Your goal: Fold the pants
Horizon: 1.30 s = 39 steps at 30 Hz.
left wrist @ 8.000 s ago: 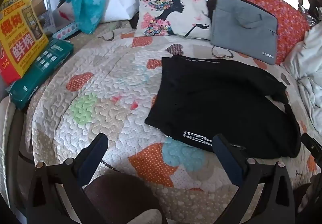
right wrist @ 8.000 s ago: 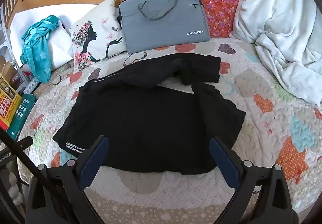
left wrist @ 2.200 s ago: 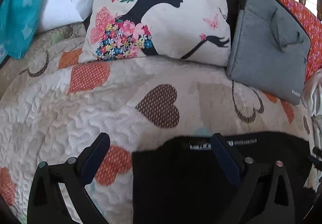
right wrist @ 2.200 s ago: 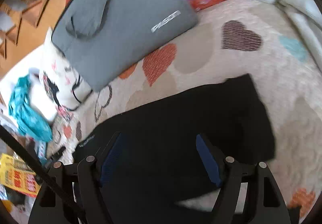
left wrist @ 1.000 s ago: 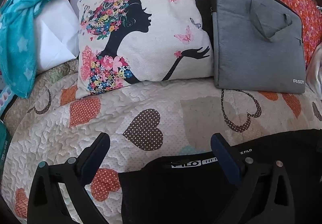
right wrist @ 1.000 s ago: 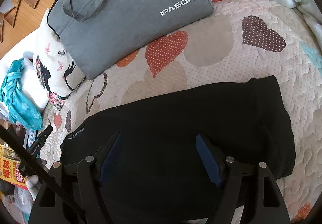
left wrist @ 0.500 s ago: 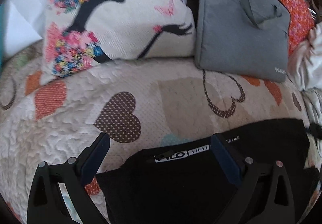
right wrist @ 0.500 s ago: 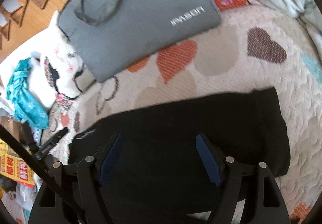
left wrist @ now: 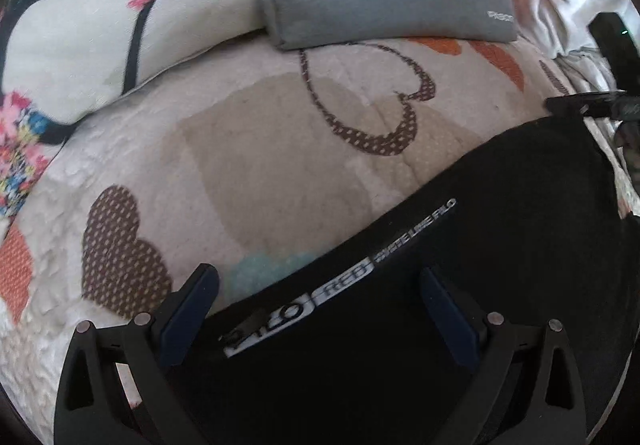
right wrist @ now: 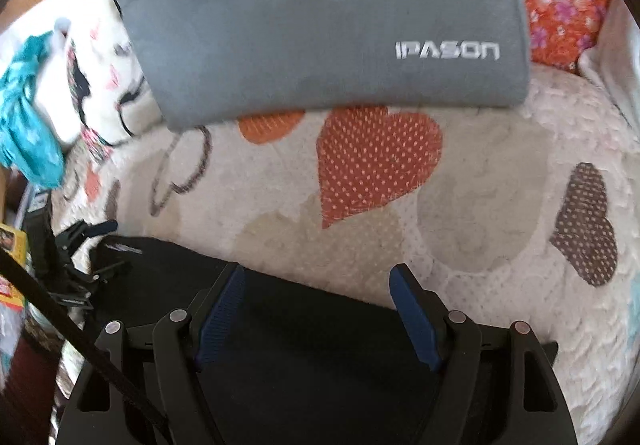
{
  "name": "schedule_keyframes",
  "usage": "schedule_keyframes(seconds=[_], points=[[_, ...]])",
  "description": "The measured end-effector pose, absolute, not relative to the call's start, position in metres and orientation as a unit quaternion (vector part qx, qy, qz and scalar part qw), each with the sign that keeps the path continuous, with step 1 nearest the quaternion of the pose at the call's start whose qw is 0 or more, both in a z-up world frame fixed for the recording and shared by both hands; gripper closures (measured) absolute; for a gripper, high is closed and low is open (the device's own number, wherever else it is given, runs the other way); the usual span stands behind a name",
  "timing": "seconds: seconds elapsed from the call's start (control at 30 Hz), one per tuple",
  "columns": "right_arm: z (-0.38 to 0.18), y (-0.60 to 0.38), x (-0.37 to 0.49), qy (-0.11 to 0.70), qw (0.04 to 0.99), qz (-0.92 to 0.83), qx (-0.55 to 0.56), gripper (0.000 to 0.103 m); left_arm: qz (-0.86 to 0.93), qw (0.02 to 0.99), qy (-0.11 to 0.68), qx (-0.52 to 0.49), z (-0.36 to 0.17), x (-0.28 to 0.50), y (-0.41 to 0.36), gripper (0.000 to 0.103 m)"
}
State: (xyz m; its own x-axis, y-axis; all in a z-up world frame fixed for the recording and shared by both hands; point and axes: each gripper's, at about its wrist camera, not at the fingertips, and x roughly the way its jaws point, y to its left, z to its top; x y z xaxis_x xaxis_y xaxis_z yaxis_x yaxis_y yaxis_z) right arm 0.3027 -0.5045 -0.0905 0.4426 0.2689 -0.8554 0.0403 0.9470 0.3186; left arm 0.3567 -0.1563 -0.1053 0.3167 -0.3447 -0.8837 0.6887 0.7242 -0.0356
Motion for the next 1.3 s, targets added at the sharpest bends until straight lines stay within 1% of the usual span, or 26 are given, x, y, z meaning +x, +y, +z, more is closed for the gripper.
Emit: schedule_keyframes(seconds=[0.1,0.13,0.2,0.23,0.27,0.3,0.33,0.37,0.4,0.43,0.47,0.57,0.8,1.0,1.13,1.3], points=[[-0.096,-0.49,0.307,0.52,0.845,0.073,0.102,0.017,-0.334,0.786,0.49,0.175,-0.106,0.36,-0.156,0.001],[-0.097,-0.485,0.305,0.519,0.846,0.076,0.094,0.011,-0.335,0.785,0.49,0.178,-0.107,0.36,-0.157,0.001],[-0.1,-0.474,0.304,0.521,0.848,0.075,0.064,0.01,-0.332,0.784,0.49,0.185,-0.106,0.359,-0.159,0.003],[-0.101,-0.467,0.3,0.525,0.846,0.085,0.046,0.012,-0.338,0.781,0.493,0.182,-0.103,0.357,-0.159,0.017],[-0.1,-0.46,0.296,0.527,0.845,0.09,0.031,0.022,-0.347,0.78,0.489,0.179,-0.101,0.355,-0.162,0.052],[-0.097,-0.454,0.291,0.527,0.845,0.091,0.014,0.031,-0.37,0.773,0.488,0.167,-0.095,0.352,-0.161,0.067],[-0.095,-0.453,0.287,0.526,0.845,0.095,0.016,0.056,-0.374,0.771,0.49,0.161,-0.092,0.35,-0.162,0.077],[-0.092,-0.456,0.284,0.53,0.84,0.106,0.043,0.092,-0.369,0.775,0.484,0.17,-0.089,0.345,-0.165,0.08],[-0.092,-0.457,0.282,0.533,0.836,0.113,0.062,0.095,-0.367,0.778,0.478,0.18,-0.087,0.341,-0.167,0.084],[-0.089,-0.456,0.277,0.529,0.839,0.108,0.063,0.095,-0.36,0.783,0.47,0.193,-0.086,0.335,-0.171,0.086],[-0.088,-0.454,0.274,0.527,0.842,0.104,0.057,0.095,-0.354,0.787,0.464,0.201,-0.084,0.33,-0.173,0.088],[-0.08,-0.447,0.267,0.515,0.85,0.093,0.062,0.095,-0.337,0.804,0.448,0.201,-0.071,0.319,-0.172,0.09],[-0.04,-0.443,0.233,0.479,0.869,0.08,0.091,0.095,-0.317,0.834,0.41,0.192,-0.033,0.287,-0.157,0.09],[-0.012,-0.426,0.179,0.458,0.879,0.089,0.098,0.095,-0.299,0.859,0.366,0.197,-0.001,0.235,-0.131,0.09],[-0.008,-0.411,0.14,0.453,0.88,0.099,0.105,0.095,-0.298,0.867,0.353,0.185,0.005,0.191,-0.11,0.089],[-0.023,-0.392,0.085,0.466,0.871,0.113,0.112,0.095,-0.284,0.869,0.348,0.205,-0.012,0.133,-0.094,0.088]])
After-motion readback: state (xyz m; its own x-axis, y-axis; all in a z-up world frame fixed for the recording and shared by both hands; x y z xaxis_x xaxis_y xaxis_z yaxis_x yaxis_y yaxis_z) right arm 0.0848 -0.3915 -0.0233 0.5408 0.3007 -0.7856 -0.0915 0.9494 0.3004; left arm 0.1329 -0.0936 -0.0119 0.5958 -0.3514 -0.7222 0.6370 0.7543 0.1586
